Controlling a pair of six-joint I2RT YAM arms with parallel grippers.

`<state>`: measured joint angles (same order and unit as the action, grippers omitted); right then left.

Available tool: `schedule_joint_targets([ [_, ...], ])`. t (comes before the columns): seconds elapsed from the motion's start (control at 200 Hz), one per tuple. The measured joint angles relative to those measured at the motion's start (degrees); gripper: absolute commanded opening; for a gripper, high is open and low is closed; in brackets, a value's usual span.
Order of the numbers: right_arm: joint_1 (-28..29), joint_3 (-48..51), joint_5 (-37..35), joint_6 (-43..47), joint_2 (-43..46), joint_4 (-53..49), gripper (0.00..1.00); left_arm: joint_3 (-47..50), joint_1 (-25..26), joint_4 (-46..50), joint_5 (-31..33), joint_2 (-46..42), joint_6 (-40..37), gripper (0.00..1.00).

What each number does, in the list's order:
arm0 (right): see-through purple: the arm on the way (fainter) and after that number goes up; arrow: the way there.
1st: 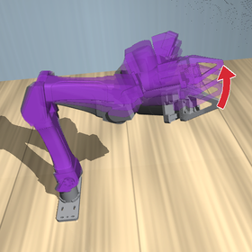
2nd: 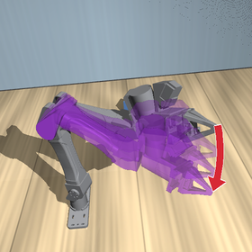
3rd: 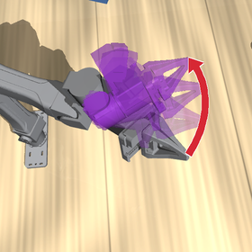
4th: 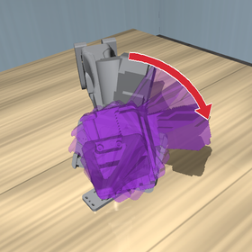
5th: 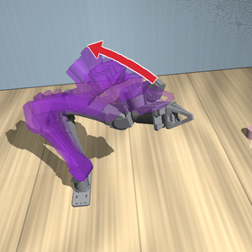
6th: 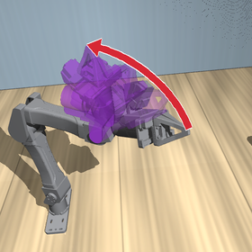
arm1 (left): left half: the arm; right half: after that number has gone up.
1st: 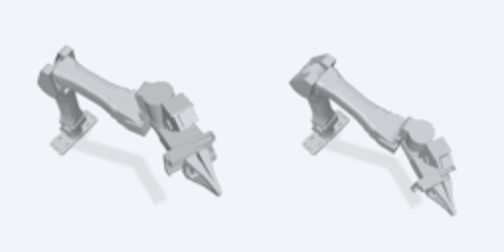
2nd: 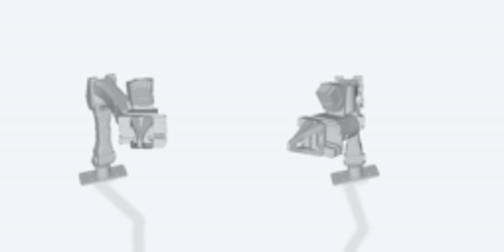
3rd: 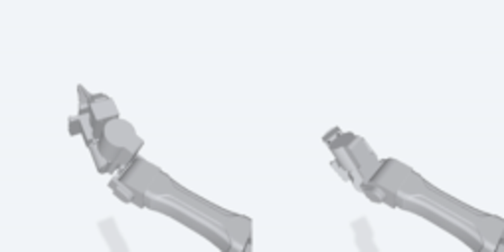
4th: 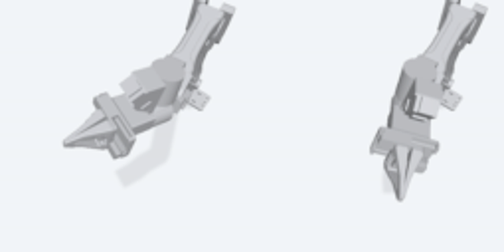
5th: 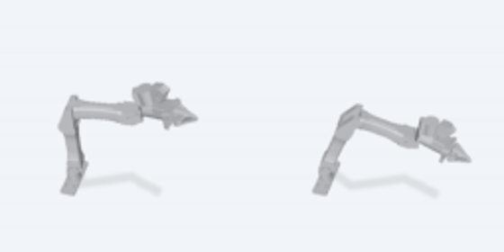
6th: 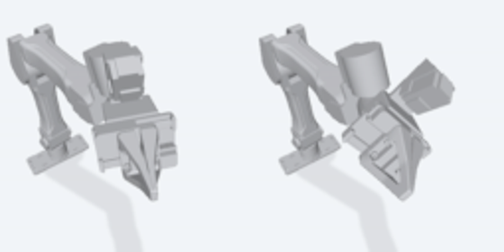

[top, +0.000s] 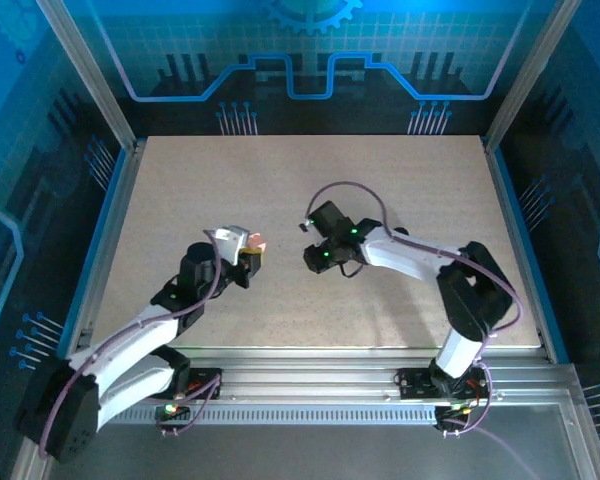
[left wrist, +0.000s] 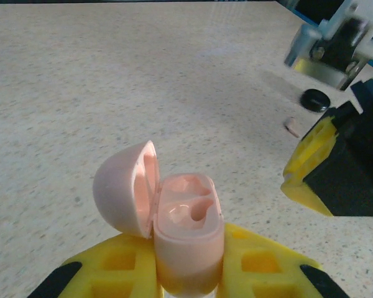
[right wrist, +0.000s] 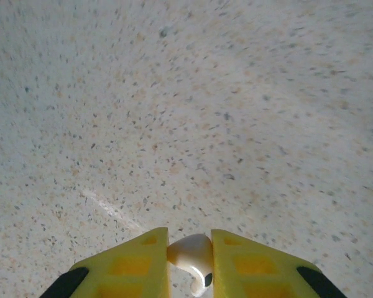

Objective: Insert the wireless bluetooth earbuds into the charging case

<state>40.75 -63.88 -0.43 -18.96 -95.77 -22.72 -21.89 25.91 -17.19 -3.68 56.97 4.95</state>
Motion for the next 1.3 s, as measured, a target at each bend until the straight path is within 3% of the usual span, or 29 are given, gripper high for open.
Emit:
schedule_joint_targets([
  [0.265,-7.15,10.01,4.07,-4.04,12.13,6.84,0.20,-5.92,6.23,-9.64,-0.07,14.67,-1.97,0.18],
  [0.73,-13.46,17.90,9.44,-6.43,21.29,16.31,0.21,-13.60,10.56,-25.79,-6.34,37.77,-6.64,0.18],
  [1.301,-13.46,23.93,17.49,-6.34,26.29,29.31,0.21,-14.40,12.57,-38.91,-13.40,42.10,-11.15,0.19],
])
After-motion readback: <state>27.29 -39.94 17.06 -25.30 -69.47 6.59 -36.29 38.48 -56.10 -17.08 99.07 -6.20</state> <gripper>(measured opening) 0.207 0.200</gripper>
